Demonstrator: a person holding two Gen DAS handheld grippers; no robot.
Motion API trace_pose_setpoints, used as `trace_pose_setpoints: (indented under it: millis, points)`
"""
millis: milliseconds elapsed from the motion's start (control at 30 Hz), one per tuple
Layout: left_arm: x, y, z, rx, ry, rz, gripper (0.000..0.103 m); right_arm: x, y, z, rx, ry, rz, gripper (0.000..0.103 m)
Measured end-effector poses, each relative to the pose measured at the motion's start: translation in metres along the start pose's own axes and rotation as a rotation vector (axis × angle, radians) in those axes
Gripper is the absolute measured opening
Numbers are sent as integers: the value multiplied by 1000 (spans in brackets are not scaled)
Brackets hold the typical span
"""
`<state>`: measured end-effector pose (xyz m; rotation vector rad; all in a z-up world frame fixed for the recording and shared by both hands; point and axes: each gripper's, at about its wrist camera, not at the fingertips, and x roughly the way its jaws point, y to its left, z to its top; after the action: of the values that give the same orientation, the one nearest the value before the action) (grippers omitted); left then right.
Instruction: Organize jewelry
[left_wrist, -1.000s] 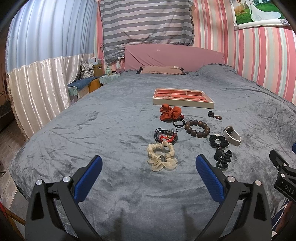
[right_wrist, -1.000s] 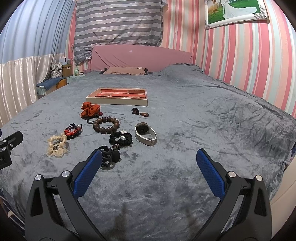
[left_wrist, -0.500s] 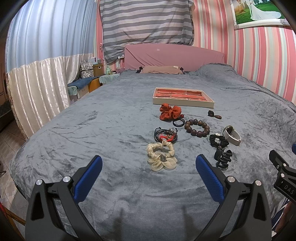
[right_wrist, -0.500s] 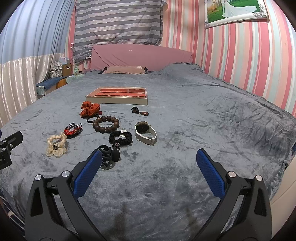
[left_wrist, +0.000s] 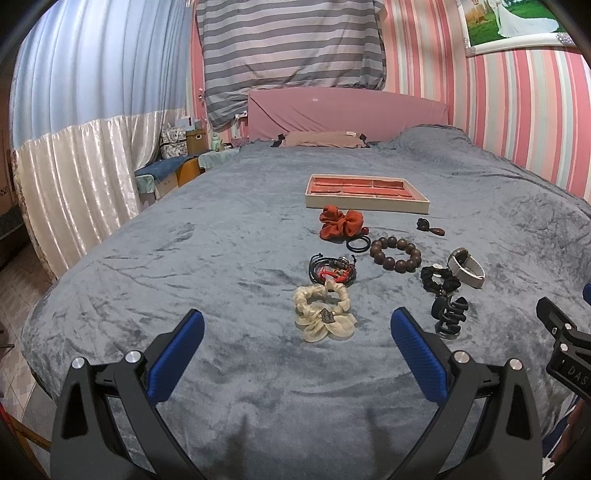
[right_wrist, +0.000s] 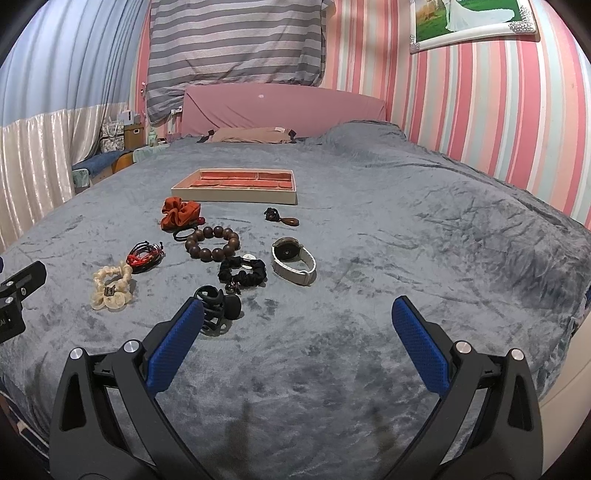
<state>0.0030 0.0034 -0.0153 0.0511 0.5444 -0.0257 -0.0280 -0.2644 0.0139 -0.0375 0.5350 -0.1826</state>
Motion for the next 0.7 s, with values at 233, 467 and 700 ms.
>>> trace_pose_setpoints:
  millis: [233,467,700]
  points:
    - [13,2,5,0,24,-26,99,6,2,2,-5,9,3,99]
    - [31,1,7,17,43,-35,99,28,12,5,3,36,0,99]
    - [60,6,8,28,69,-47,99,56,30,1,-11,80,25,99]
